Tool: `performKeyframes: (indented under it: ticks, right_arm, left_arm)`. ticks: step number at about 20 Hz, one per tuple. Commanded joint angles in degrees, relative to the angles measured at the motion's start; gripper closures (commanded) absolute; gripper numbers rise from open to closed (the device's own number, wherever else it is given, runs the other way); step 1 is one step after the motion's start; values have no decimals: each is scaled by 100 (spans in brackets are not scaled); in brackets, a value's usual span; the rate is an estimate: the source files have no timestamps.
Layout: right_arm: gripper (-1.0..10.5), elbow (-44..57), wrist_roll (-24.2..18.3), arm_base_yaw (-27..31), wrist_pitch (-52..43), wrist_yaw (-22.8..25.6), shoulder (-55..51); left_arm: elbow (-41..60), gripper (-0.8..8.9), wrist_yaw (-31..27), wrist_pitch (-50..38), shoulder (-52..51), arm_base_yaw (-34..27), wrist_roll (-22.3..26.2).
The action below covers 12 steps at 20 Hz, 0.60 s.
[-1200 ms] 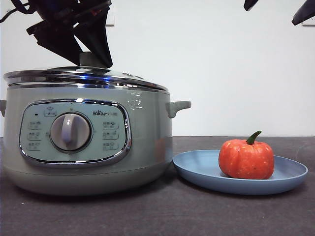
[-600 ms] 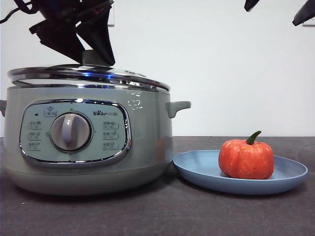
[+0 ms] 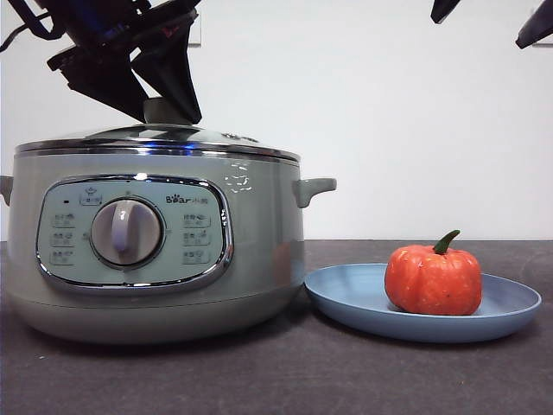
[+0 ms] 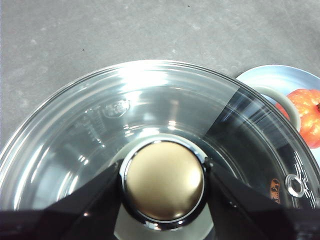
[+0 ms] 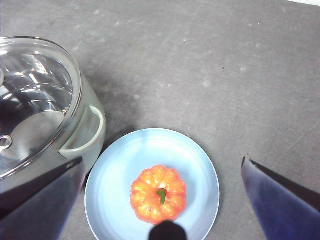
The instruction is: Take the pumpkin out from the steamer,put the pumpkin in the blue plate,close the lid
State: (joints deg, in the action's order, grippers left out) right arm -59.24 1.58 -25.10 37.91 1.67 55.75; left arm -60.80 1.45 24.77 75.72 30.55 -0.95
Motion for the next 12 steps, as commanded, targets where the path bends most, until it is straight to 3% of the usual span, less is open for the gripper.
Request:
performKeyframes:
  ticks: [1,9,11,12]
  right_arm:
    - [349,15,48,-2,-13,20,-7]
    - [353,15,48,-2,-17,15,-7]
    - [427,15,50,-2,-50,-9,-7]
    - [569,15,48,-4,-50,-22,-26]
  left_arm:
    - [138,276,17,52,57,61,63]
    - [-46,301,17,105,-931,68,-11]
    - [-46,528,13,380,-1423,66,-13]
    - [-46,691,4,549,-1648,63,2]
